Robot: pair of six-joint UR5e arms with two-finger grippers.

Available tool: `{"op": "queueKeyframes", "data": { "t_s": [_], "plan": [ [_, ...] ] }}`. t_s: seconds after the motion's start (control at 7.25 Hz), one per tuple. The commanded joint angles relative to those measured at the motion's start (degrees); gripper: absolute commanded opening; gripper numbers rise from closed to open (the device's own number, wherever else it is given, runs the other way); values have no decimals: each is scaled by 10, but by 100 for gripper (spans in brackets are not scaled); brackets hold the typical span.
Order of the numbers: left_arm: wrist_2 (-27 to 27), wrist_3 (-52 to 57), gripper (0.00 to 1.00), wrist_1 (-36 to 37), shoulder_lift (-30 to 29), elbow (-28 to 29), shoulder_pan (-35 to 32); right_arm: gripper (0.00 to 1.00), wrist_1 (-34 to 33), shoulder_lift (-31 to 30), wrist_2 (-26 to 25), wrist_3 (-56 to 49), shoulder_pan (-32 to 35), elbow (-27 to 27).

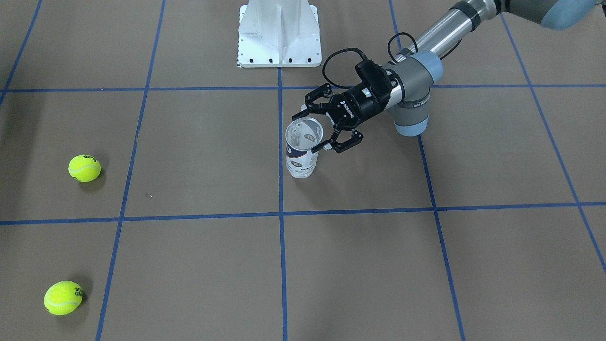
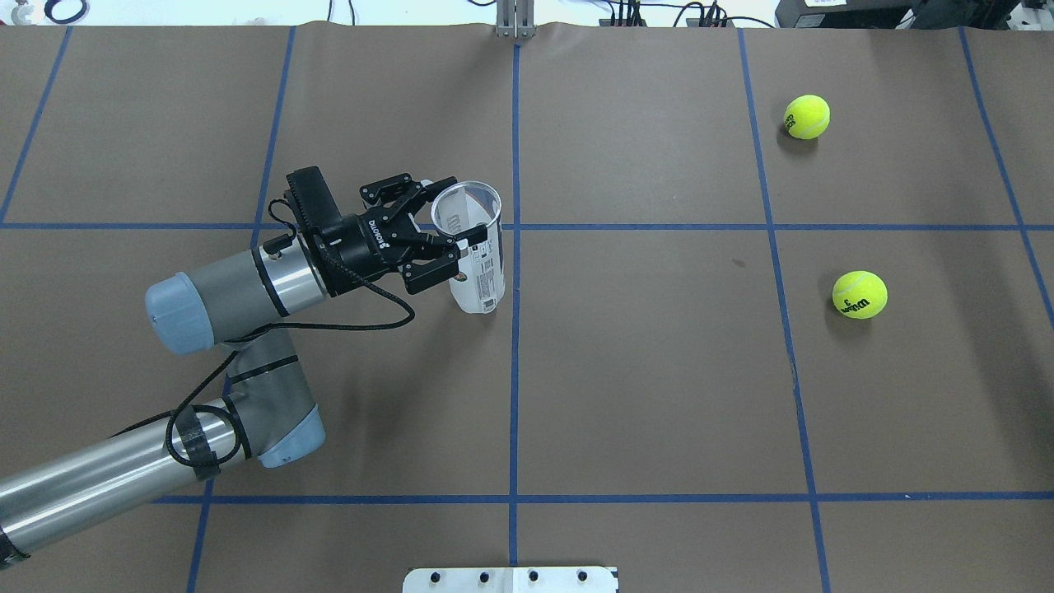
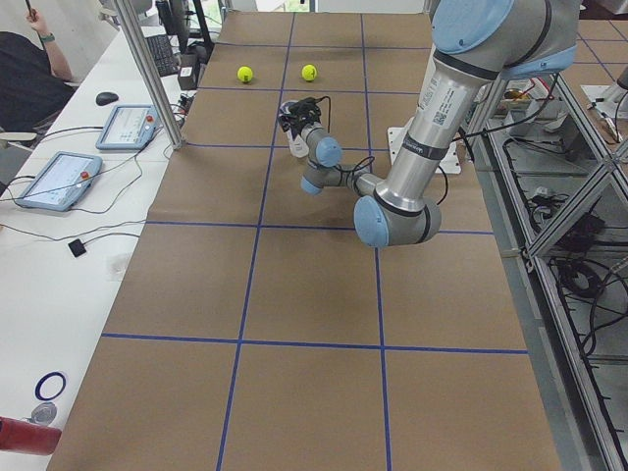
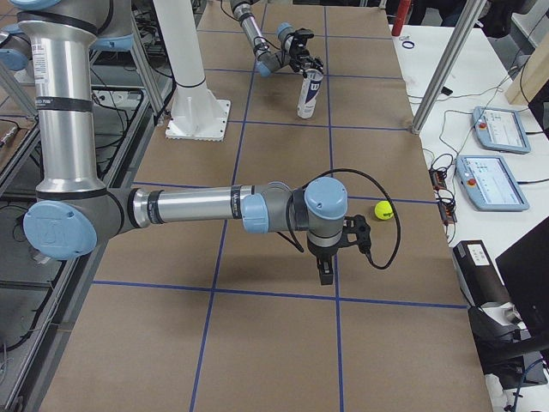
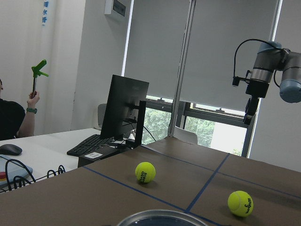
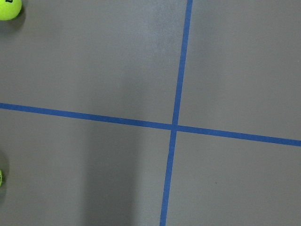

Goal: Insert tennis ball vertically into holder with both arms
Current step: 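Lower the upright can onto the table with the left gripper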

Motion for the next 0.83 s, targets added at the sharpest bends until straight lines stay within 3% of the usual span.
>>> {"op": "queueKeyframes", "data": {
  "t_s": [0.0,0.69],
  "plan": [
    [0,16,62,-1,-1,1,0,99,0,0,0,0,0,0],
    [1,22,62,-2,-4,1,2,99,0,0,0,0,0,1]
  ]
}}
